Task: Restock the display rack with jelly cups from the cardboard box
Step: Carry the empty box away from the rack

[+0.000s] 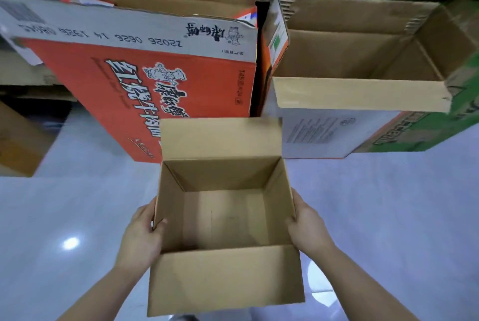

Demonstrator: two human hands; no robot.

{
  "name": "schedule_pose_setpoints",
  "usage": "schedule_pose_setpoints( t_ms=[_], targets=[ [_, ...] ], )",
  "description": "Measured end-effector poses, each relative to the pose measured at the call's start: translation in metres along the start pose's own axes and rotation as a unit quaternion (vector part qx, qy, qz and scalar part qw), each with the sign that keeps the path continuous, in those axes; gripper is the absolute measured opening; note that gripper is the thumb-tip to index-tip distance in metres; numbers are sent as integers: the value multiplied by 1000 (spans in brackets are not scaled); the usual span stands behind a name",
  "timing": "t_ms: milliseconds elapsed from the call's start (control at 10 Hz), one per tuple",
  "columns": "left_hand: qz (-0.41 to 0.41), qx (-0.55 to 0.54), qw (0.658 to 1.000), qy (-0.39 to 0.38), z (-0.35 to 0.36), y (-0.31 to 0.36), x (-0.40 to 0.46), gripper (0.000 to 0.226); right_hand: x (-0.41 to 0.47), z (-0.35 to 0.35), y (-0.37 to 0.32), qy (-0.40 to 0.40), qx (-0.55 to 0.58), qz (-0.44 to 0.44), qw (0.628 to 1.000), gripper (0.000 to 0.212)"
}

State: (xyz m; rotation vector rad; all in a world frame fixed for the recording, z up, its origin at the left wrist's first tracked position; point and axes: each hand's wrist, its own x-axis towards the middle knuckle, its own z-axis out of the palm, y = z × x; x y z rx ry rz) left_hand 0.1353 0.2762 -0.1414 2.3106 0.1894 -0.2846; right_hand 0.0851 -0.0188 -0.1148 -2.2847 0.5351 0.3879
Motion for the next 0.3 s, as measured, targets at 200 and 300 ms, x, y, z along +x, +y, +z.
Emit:
schedule_pose_setpoints(
  t_ms=[200, 300],
  targets=[
    [-26, -23, 998, -45, -1, 0, 0, 47, 1, 8, 5, -4, -2, 42, 999, 59],
    [-38, -118, 992, -1, -26, 8, -3, 39, -11, -20, 9, 79, 97, 41, 991, 59]
  ],
)
